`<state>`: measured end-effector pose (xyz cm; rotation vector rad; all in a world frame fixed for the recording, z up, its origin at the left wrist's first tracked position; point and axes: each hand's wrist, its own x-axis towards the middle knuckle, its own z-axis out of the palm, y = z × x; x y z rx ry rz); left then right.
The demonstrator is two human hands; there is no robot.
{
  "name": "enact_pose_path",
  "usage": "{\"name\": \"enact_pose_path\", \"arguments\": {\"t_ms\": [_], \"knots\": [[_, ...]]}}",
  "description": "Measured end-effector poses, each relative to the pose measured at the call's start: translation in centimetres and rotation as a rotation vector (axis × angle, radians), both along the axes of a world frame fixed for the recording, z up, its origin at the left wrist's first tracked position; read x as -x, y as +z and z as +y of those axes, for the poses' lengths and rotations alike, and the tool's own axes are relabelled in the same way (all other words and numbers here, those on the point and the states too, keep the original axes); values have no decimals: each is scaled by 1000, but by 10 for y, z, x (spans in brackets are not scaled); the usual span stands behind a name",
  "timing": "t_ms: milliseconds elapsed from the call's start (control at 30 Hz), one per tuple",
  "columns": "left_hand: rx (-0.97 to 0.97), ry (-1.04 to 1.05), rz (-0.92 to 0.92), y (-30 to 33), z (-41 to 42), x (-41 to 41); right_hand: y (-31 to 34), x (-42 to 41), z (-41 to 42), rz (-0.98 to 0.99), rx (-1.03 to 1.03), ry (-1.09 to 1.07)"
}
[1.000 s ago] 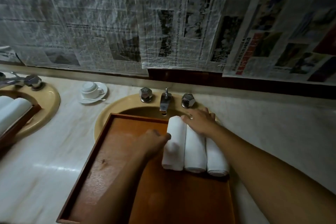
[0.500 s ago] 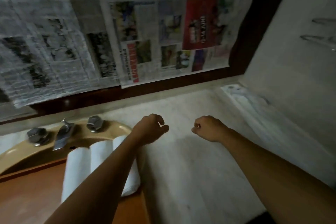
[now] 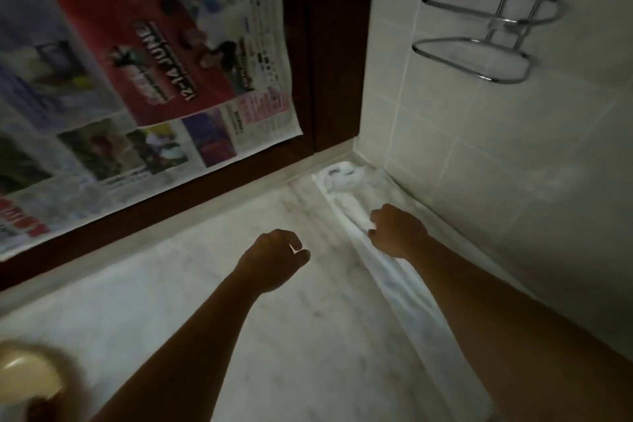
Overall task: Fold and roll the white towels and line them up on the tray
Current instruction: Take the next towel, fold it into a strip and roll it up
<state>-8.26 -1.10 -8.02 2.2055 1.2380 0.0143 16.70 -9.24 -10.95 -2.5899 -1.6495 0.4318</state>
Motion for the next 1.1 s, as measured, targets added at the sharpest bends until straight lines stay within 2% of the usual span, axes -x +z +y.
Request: {"name": "enact_pose_path", "arguments": {"t_ms": [300, 367, 567, 667, 733, 833, 933, 967, 1033, 1100], "knots": [[45, 88, 61, -17, 19, -45, -38, -37, 52, -27, -68, -53], [51, 92, 77, -18, 20, -45, -48, -42, 48, -3, -148, -54], [-1, 115, 42, -4, 11, -48, -25, -54, 36, 344, -460, -254], [11, 110, -33, 11, -8, -49, 15, -52, 31, 609, -522, -471], [16, 103, -83, 24, -22, -48, 42, -49, 25, 688, -513, -503], [16, 104, -126, 46, -45, -35, 88, -33, 4, 795, -477, -466], [-13, 129, -124, 69, -74, -17, 137, -11, -31, 998, -412, -368], [-28, 139, -126, 76, -82, -13, 151, -3, -42, 999, -371, -290], [-57, 157, -155, 92, -107, 1, 178, 21, -64, 876, -327, -138], [-69, 181, -196, 104, -132, 17, 204, 54, -85, 788, -345, -25]]}}
